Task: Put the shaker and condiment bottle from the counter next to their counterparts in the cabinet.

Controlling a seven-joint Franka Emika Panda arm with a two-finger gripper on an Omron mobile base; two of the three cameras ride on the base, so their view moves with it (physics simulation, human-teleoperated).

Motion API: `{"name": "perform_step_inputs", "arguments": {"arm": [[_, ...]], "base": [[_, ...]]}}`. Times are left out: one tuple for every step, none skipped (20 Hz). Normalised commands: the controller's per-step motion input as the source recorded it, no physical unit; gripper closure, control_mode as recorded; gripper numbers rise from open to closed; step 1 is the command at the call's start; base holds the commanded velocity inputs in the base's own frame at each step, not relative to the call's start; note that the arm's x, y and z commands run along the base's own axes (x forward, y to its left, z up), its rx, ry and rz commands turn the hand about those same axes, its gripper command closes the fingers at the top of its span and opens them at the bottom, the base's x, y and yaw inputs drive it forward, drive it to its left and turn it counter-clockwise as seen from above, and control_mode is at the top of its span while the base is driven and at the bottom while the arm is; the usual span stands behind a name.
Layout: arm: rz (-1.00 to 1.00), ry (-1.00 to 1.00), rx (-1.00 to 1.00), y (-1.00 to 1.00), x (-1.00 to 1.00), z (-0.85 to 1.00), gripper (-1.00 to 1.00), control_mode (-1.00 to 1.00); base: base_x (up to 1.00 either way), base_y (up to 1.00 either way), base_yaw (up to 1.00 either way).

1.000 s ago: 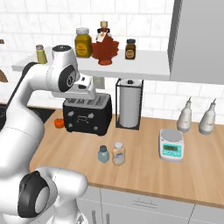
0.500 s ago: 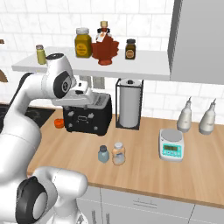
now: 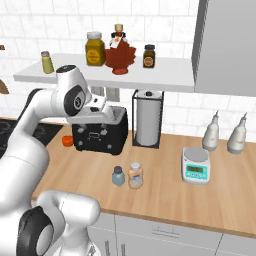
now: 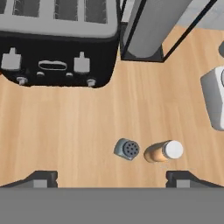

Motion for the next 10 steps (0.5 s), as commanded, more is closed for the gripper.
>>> {"name": "perform_step_inputs", "arguments": {"arm": [[-0.1,0.0,-0.03,-0.32,-0.01,-0.04,-1.0,-1.0],[0.0,-0.06,0.0,-0.16,-0.08,0.0,-1.0,-1.0],[0.0,0.0,0.03,-0.04,-0.09,0.0,-1.0,-1.0],[0.0,0.0,0.02,0.0,-0.06,-0.01,-1.0,-1.0],[0.0,0.0,0.03,-0.16,0.0,-0.04,-1.0,-1.0],[-0.07,0.0,0.02,-0.39,-0.04,-0.25,-1.0,-1.0],[-0.12,0.0,0.0,-0.57,-0.14,-0.37,-1.0,-1.0],[-0.16,0.0,0.0,-0.71,-0.27,-0.5,-1.0,-1.0],[-0.18,0.0,0.01,-0.8,-0.37,-0.6,-1.0,-1.0],[-0.19,0.0,0.03,-0.85,-0.5,-0.65,-1.0,-1.0]], "base": [[0.0,0.0,0.0],[0.0,0.0,0.0],[0.0,0.0,0.0],[0.0,0.0,0.0],[0.0,0.0,0.0],[0.0,0.0,0.0],[0.0,0.0,0.0],[0.0,0.0,0.0],[0.0,0.0,0.0],[0.0,0.0,0.0]]}}
